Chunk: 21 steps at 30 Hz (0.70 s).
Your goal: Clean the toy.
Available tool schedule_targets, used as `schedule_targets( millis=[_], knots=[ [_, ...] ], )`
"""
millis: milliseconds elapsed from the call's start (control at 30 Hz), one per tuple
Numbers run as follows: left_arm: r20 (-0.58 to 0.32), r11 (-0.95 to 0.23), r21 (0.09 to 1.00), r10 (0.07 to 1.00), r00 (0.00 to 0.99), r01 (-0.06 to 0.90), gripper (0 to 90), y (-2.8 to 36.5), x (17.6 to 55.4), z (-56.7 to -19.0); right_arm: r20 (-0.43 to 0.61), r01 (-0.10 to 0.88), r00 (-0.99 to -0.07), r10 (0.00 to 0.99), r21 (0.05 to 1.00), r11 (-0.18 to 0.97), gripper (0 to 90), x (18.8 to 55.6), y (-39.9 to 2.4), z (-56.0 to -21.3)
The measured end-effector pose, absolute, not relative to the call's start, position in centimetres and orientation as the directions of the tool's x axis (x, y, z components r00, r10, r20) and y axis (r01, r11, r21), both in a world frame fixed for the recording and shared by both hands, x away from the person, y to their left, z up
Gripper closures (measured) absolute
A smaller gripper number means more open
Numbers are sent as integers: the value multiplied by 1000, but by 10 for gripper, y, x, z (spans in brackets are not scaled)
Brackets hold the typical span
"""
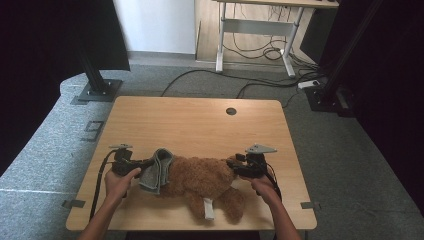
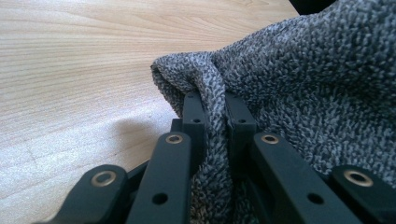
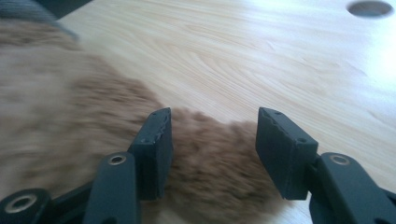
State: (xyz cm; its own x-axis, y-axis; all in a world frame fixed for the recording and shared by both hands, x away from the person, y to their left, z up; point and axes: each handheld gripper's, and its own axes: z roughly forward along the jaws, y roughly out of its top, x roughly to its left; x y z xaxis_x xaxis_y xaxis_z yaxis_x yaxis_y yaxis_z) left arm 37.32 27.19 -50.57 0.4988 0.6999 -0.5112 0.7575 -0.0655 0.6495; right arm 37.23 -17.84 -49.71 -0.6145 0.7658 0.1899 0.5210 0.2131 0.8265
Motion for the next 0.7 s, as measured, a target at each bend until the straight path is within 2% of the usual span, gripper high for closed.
schedule_targets(
  millis=[267,367,467,600,700],
  knots=[
    [-515,-66,646,698,498,760,811,271,374,-507,215,608,-529,821,771,190,289,379,-189,-522],
    [-518,-65,644,696,497,762,812,270,374,-508,231,626,-534,813,755,196,296,383,-187,-529],
    [-519,-69,643,694,499,763,812,269,375,-508,223,616,-553,803,758,214,365,386,-183,-533],
    [-524,-70,638,690,499,767,812,267,376,-510,189,577,-593,783,778,250,578,387,-178,-534],
    [-533,-66,636,683,500,769,812,267,376,-510,143,540,-590,795,801,257,662,387,-174,-532]
  ],
)
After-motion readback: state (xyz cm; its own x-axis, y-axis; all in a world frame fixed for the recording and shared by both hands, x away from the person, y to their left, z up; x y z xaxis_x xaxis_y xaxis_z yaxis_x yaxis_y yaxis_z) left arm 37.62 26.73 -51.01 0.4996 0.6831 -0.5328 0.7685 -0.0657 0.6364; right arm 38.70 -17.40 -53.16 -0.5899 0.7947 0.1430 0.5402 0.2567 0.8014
